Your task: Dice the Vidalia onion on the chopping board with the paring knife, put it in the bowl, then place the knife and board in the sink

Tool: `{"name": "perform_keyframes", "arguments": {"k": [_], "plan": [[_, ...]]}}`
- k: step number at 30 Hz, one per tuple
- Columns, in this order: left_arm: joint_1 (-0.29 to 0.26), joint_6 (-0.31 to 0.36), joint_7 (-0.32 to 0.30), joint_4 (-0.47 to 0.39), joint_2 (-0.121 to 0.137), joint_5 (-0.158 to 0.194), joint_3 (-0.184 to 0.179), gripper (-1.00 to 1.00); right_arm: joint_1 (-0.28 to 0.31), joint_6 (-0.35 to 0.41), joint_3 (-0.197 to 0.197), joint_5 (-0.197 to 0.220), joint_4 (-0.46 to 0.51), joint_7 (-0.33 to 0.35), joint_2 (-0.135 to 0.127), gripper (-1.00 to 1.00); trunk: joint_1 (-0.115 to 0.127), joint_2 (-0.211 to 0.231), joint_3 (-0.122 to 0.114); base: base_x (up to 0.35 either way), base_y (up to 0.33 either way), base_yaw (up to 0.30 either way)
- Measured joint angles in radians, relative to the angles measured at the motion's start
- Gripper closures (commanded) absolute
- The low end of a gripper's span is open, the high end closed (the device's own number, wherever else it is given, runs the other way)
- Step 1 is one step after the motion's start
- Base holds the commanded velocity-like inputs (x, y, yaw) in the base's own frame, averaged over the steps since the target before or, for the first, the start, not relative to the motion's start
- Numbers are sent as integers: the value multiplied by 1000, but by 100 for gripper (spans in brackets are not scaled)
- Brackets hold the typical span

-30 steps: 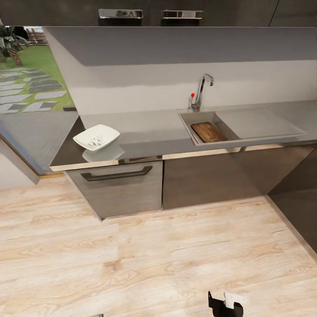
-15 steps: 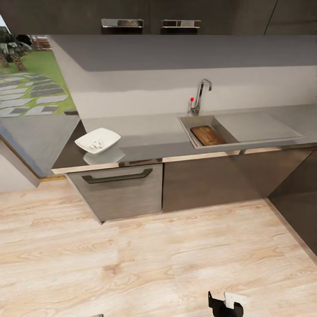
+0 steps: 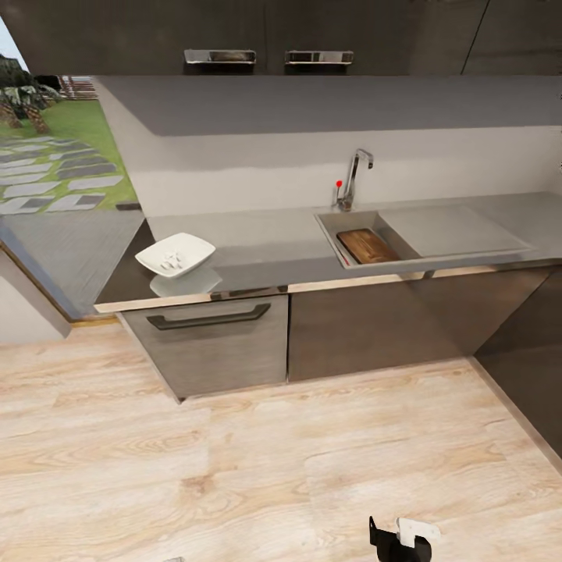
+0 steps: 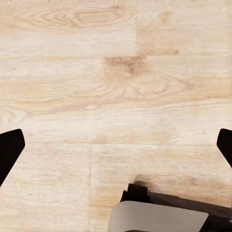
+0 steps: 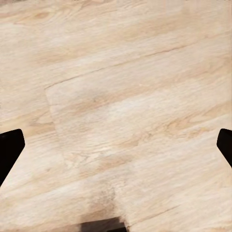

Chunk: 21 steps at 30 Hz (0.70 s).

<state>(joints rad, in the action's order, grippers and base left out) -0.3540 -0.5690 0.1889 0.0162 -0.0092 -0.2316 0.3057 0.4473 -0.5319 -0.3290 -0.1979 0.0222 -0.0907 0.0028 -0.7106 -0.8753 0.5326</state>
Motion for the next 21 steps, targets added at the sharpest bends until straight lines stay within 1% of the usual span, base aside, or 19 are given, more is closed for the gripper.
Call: {"name": "perform_keyframes", "arguments": {"k": [21], "plan": [[0, 0, 0, 0, 0, 0, 0, -100, 0, 0, 0, 0, 0, -1, 0, -100, 0, 0, -34, 0, 0, 0]]}}
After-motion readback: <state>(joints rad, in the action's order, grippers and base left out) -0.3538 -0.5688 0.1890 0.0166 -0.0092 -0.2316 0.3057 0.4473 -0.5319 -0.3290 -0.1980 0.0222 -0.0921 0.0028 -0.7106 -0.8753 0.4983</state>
